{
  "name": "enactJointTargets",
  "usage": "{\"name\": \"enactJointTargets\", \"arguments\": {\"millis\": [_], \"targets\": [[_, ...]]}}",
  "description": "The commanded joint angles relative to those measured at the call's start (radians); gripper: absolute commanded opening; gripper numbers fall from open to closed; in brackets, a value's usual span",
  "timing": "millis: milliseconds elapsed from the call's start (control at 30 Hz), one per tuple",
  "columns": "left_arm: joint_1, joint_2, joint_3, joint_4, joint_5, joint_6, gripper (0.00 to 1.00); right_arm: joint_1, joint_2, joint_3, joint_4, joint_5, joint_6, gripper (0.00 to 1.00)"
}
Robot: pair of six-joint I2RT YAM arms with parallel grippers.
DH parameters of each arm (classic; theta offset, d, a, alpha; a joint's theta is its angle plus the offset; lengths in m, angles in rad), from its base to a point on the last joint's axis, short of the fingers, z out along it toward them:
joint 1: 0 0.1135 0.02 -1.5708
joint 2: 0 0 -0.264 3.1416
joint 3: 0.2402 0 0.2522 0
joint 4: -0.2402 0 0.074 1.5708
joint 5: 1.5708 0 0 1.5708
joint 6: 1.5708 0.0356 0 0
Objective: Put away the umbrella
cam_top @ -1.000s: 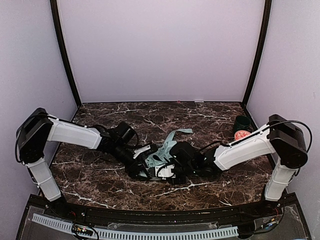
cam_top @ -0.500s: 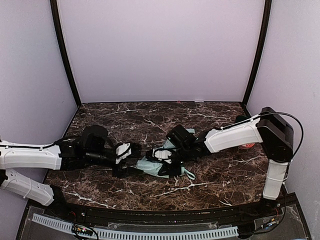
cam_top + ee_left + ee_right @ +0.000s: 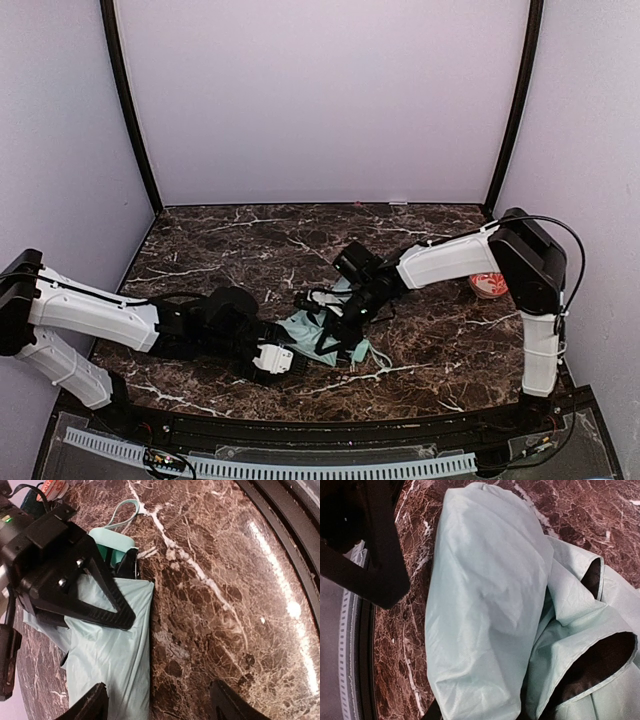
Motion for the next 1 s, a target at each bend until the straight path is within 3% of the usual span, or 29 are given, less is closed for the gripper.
{"name": "enactJointTargets", "arguments": {"millis": [0, 300, 600, 667, 800, 967], "targets": [[-0.022, 0.029, 0.012, 0.102, -0.076, 0.108, 0.73, 0.014, 0.086, -0.047, -0.261, 0.0, 0.031, 0.14], [-0.027, 0.021, -0.02, 0.192, -0.011, 0.066, 0.76, 0.016, 0.107, -0.025, -0.316, -0.024, -0.002, 0.13], [-0.025, 0.228, 0.065, 0.084, -0.16, 0.019, 0.76, 0.016, 0.094, -0.002, -0.301, -0.032, -0.009, 0.14], [-0.026, 0.29, 0.123, -0.025, -0.189, -0.003, 0.74, 0.016, 0.092, 0.001, -0.3, -0.022, -0.014, 0.15], [-0.027, 0.343, 0.219, -0.223, -0.159, -0.127, 0.61, 0.002, 0.053, -0.01, -0.239, 0.037, 0.03, 0.27], [-0.026, 0.391, 0.281, -0.426, -0.07, -0.189, 0.59, -0.043, 0.005, -0.004, -0.144, 0.095, 0.112, 0.49]]}}
